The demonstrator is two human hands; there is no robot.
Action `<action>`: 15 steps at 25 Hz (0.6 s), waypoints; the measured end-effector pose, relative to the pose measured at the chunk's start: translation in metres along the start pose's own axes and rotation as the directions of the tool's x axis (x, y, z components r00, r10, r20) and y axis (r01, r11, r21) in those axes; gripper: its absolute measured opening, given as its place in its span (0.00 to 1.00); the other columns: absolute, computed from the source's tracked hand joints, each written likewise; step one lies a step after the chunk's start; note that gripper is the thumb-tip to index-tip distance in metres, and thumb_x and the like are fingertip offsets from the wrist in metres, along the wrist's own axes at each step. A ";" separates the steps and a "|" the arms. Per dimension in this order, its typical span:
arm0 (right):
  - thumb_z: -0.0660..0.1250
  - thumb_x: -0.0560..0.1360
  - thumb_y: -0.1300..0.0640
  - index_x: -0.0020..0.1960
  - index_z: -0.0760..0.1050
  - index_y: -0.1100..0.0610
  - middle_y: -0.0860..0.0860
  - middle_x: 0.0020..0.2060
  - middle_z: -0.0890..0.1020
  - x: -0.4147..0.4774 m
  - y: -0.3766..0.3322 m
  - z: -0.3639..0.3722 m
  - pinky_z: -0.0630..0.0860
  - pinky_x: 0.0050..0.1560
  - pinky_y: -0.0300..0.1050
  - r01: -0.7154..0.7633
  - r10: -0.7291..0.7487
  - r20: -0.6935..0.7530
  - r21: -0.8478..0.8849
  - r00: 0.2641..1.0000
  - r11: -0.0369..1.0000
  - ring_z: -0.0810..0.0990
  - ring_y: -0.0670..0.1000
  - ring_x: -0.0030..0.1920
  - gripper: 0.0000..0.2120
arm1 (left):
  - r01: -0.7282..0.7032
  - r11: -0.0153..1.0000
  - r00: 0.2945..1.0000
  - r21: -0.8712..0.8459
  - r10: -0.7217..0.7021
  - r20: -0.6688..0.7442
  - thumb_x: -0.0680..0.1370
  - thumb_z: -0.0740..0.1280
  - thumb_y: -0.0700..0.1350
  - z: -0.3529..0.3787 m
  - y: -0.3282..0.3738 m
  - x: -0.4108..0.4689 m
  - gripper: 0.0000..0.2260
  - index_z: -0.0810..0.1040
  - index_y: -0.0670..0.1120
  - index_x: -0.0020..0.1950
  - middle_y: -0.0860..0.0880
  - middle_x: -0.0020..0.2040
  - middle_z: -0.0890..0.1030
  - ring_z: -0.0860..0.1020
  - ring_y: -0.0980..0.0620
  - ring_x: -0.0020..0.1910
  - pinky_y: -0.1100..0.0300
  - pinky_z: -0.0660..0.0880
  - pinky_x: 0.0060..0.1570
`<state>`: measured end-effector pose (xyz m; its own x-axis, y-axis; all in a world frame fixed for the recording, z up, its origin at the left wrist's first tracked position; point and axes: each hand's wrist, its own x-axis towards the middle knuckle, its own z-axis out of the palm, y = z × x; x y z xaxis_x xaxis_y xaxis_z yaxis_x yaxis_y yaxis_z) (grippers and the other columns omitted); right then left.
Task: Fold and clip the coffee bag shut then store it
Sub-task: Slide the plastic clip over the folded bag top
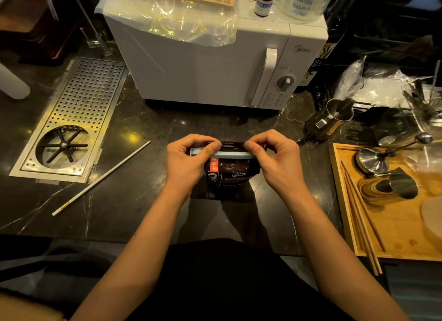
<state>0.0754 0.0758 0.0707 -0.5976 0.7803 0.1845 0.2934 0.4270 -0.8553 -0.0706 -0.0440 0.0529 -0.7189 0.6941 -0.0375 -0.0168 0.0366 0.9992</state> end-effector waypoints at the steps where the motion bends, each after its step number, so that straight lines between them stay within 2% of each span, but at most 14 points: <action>1: 0.70 0.75 0.61 0.43 0.82 0.56 0.44 0.39 0.81 0.001 0.001 -0.001 0.75 0.48 0.37 -0.006 0.006 0.004 -0.004 1.000 1.000 0.79 0.42 0.43 0.03 | 0.021 0.999 1.000 -0.035 -0.022 -0.012 0.74 0.73 0.40 0.002 -0.001 0.000 0.05 0.83 0.51 0.42 0.55 0.40 0.84 0.83 0.58 0.42 0.62 0.81 0.41; 5: 0.69 0.77 0.57 0.45 0.82 0.54 0.46 0.40 0.83 0.006 0.002 0.004 0.79 0.45 0.41 -0.119 0.124 -0.047 0.085 0.991 0.989 0.82 0.44 0.43 0.04 | 0.048 0.994 0.998 -0.103 -0.052 -0.031 0.77 0.69 0.40 0.011 0.000 0.008 0.03 0.83 0.45 0.47 0.49 0.44 0.83 0.83 0.59 0.42 0.67 0.78 0.40; 7: 0.70 0.76 0.55 0.43 0.82 0.55 0.49 0.38 0.84 0.014 0.002 0.009 0.80 0.43 0.41 -0.213 0.237 -0.102 0.206 0.966 0.955 0.82 0.43 0.41 0.06 | 0.062 0.991 0.996 -0.116 -0.069 -0.051 0.79 0.68 0.41 0.015 0.001 0.017 0.05 0.83 0.42 0.50 0.52 0.42 0.84 0.83 0.61 0.41 0.69 0.77 0.39; 9: 0.70 0.76 0.53 0.42 0.82 0.57 0.53 0.38 0.84 0.026 0.005 0.016 0.81 0.45 0.47 -0.261 0.315 -0.159 0.290 0.936 0.921 0.82 0.47 0.40 0.08 | 0.065 0.992 0.995 -0.111 -0.072 -0.063 0.79 0.67 0.41 0.023 0.004 0.027 0.06 0.82 0.42 0.50 0.56 0.38 0.84 0.83 0.62 0.39 0.69 0.77 0.38; 12: 0.68 0.77 0.50 0.41 0.81 0.57 0.52 0.37 0.84 0.046 0.008 0.029 0.81 0.49 0.56 -0.272 0.340 -0.231 0.280 0.912 0.921 0.83 0.53 0.42 0.12 | 0.055 0.993 0.991 -0.102 -0.067 -0.118 0.80 0.66 0.44 0.032 0.005 0.047 0.07 0.83 0.44 0.46 0.55 0.36 0.84 0.83 0.61 0.37 0.65 0.78 0.38; 15: 0.63 0.80 0.51 0.40 0.78 0.61 0.49 0.33 0.80 0.059 0.006 0.040 0.78 0.46 0.52 -0.282 0.364 -0.318 0.275 0.875 0.919 0.78 0.48 0.37 0.17 | 0.018 1.000 0.987 0.000 -0.018 -0.162 0.80 0.66 0.50 0.039 -0.002 0.062 0.10 0.82 0.51 0.41 0.53 0.36 0.84 0.83 0.57 0.37 0.56 0.80 0.41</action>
<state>0.0123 0.1068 0.0571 -0.1786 0.9839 0.0041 0.2333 0.0464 -0.9713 -0.0886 0.0270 0.0479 -0.8216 0.5676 -0.0526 -0.0301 0.0489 0.9984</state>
